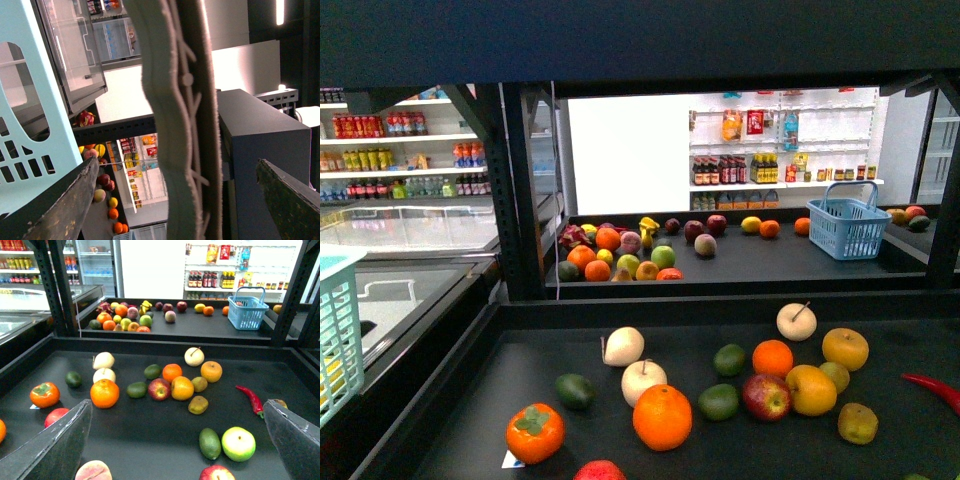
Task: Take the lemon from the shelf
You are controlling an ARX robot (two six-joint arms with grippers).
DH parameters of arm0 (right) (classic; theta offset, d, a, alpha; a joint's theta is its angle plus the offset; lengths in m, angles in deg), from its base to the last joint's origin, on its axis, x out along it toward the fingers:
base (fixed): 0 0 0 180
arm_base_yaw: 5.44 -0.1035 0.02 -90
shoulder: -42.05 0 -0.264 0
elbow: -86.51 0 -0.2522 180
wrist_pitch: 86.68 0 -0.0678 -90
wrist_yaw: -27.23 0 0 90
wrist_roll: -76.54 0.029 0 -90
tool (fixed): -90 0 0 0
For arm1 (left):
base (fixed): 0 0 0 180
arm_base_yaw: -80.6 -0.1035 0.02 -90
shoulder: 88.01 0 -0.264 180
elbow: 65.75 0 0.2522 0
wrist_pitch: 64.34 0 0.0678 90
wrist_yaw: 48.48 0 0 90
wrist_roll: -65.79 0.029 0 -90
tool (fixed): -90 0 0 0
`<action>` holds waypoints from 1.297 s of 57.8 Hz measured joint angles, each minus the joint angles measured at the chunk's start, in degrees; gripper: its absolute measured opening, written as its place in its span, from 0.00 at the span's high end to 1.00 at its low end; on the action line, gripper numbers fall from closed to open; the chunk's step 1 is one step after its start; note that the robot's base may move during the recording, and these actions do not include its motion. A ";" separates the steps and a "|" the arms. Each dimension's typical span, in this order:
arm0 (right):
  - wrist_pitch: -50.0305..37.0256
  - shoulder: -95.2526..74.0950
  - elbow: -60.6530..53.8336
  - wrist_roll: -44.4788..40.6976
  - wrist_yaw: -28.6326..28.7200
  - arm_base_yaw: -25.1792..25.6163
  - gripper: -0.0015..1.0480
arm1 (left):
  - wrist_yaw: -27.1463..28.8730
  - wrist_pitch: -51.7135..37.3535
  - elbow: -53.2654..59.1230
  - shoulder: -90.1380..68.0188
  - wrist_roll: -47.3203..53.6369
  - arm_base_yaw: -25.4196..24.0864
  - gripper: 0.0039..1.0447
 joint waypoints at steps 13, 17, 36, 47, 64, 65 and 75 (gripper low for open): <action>0.02 0.00 0.00 0.00 0.00 0.00 0.02 | -0.90 6.08 1.70 4.39 2.32 -0.83 0.07; 0.02 0.00 0.00 0.00 0.00 0.00 0.02 | -1.33 8.57 2.27 6.14 3.50 -1.09 0.07; 0.02 0.00 0.00 0.00 0.00 0.00 0.02 | 3.17 36.74 6.29 25.77 24.02 -2.60 0.07; 0.02 0.00 0.00 0.00 0.00 0.00 0.02 | 7.04 54.01 13.05 46.27 47.01 -1.73 0.07; 0.00 0.00 0.00 0.00 0.00 0.00 0.02 | 6.34 65.53 30.64 80.00 76.30 14.03 0.37; 0.02 0.00 0.00 0.00 0.00 0.00 0.02 | 8.94 66.77 31.93 82.25 77.57 16.44 0.41; 0.02 0.00 0.00 0.00 -0.04 0.00 0.02 | 14.82 73.40 39.80 99.38 81.64 24.74 0.71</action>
